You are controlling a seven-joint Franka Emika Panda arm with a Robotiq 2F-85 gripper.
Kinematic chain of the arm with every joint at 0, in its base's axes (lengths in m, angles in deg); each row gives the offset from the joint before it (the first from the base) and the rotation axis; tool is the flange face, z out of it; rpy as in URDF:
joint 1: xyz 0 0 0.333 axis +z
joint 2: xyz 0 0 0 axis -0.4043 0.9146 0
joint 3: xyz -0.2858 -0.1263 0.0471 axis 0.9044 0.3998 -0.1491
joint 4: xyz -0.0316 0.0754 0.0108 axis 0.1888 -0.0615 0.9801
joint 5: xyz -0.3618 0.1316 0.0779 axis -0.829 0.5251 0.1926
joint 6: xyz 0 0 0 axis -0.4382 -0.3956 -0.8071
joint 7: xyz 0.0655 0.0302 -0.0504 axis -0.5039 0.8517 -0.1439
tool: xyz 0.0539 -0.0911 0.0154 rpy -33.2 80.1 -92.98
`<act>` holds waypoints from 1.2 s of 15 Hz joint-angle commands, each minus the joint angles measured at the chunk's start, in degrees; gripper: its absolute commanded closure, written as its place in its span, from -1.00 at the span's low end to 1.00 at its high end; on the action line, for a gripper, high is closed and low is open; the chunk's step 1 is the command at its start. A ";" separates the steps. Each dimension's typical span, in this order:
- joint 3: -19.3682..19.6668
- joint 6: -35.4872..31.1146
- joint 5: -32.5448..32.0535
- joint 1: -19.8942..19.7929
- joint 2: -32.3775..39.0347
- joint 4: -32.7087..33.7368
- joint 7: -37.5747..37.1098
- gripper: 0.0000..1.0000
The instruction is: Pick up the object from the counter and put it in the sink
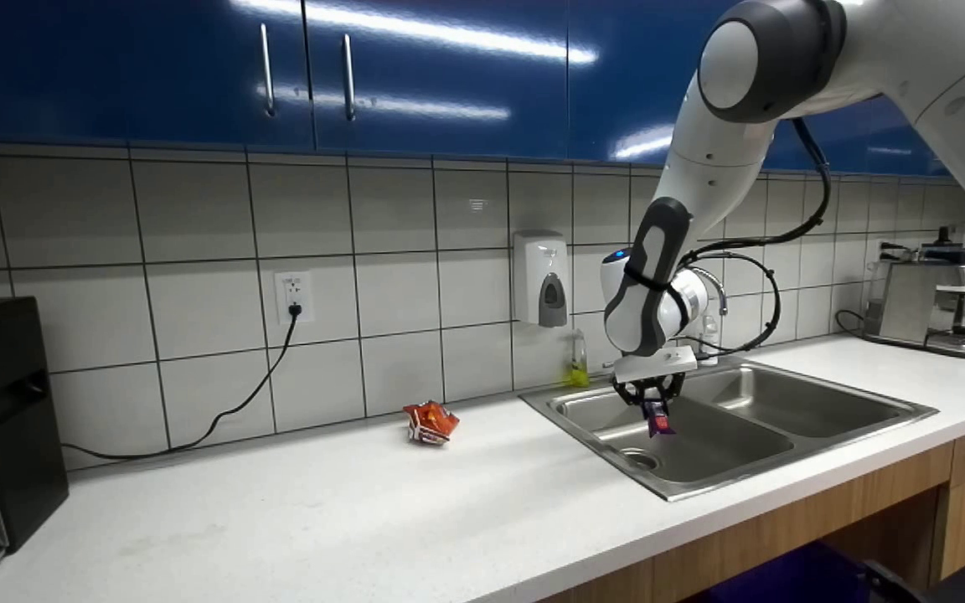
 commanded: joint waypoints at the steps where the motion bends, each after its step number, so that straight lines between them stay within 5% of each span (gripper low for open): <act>1: 0.04 0.06 0.19 0.01 0.06 0.11 0.21 0.21; 2: 0.04 0.06 0.19 0.01 0.06 0.11 0.21 0.71; 18: -1.94 1.09 10.74 -6.55 12.64 12.95 3.04 0.71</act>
